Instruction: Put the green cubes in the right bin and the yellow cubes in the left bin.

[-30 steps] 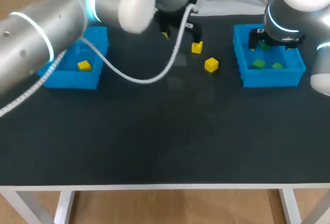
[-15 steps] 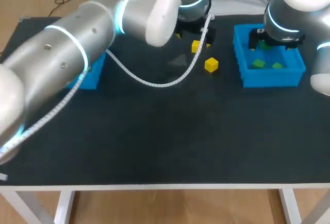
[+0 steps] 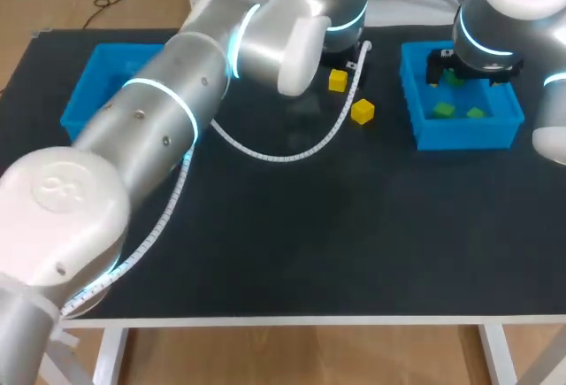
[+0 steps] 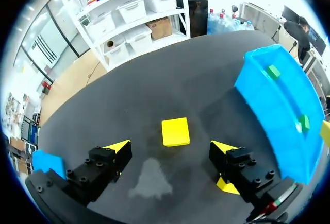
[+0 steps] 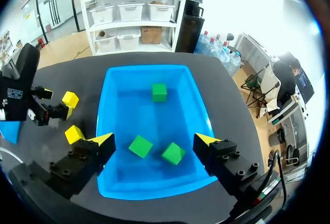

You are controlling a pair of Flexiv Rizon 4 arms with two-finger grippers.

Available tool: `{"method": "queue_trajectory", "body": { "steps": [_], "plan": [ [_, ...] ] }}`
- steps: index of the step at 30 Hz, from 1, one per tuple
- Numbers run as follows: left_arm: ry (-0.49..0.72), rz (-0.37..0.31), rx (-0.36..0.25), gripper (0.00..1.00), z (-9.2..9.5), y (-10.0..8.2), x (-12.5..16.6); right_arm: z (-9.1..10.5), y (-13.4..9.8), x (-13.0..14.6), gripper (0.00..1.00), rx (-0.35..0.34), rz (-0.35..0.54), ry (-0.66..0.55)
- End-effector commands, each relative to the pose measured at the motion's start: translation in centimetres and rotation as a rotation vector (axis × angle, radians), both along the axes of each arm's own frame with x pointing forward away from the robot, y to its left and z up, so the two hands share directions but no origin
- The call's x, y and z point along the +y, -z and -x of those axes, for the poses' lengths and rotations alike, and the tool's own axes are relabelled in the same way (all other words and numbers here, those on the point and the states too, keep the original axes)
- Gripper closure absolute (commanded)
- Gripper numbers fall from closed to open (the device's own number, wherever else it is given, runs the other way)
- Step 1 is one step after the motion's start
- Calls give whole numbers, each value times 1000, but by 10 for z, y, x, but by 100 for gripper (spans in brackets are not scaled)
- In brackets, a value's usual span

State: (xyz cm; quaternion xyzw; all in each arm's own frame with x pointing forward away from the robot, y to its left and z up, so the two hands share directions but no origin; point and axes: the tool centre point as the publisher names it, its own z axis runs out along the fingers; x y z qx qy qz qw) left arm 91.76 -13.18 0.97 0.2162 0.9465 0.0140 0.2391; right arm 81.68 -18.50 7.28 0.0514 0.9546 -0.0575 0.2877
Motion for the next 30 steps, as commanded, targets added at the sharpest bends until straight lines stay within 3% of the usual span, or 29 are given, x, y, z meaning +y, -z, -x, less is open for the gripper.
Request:
{"method": "queue_trajectory", "body": {
  "steps": [1, 13, 14, 16, 25, 30],
  "plan": [
    [-4, -47, 113, 0, -49, 6, -24, 3, 0, -1, 0, -9, 0, 1],
    [-7, -48, 87, 0, -65, 11, -40, 3, 0, -1, 0, -9, 0, 1],
    [-12, -45, 88, 21, -65, 12, -40, 3, 0, -1, 0, -9, 0, 1],
    [-22, -45, 82, 100, -66, 14, -39, 3, 0, -1, 0, -9, 0, 1],
    [-31, -41, 85, 100, -54, 24, -29, 3, 0, -1, 0, -9, 0, 1],
    [-28, -21, 83, 100, -44, 18, -17, 3, 0, -1, 0, -9, 0, 1]
  ]
}}
